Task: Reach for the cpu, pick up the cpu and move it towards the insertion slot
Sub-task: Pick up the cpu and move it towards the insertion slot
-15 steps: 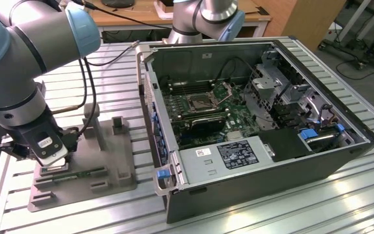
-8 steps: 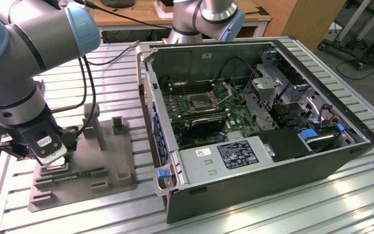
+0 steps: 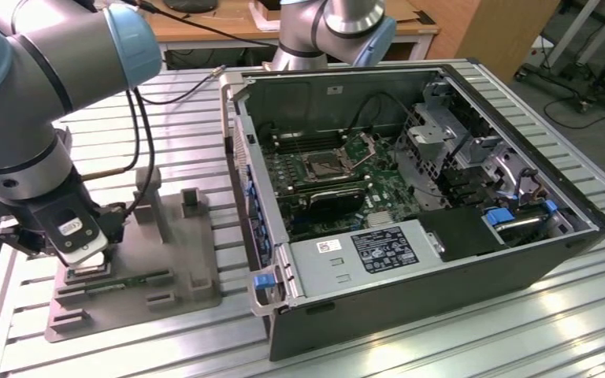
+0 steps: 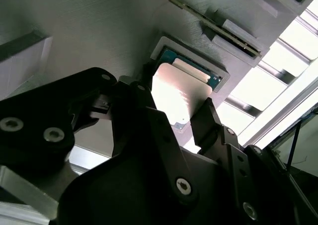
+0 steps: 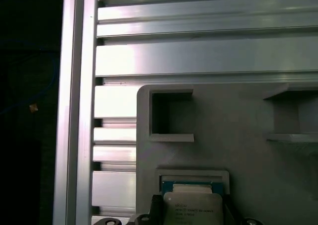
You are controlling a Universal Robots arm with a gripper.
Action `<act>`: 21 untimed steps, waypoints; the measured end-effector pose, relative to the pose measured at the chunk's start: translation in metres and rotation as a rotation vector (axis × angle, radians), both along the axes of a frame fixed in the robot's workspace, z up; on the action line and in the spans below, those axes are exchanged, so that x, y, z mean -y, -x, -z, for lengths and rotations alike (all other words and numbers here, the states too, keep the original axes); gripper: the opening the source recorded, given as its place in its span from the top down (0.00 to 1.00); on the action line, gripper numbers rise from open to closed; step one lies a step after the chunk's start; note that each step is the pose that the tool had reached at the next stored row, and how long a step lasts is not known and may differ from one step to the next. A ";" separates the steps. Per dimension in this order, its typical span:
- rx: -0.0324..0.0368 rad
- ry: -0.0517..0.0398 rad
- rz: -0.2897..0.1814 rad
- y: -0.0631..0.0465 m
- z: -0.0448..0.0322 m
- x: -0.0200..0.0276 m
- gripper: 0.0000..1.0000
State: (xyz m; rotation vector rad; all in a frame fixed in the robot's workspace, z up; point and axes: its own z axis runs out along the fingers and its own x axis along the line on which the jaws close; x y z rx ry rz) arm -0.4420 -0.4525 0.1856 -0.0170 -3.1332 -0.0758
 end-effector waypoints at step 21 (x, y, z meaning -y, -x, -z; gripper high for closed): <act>-0.0013 -0.0001 0.000 0.000 -0.0244 0.0000 0.45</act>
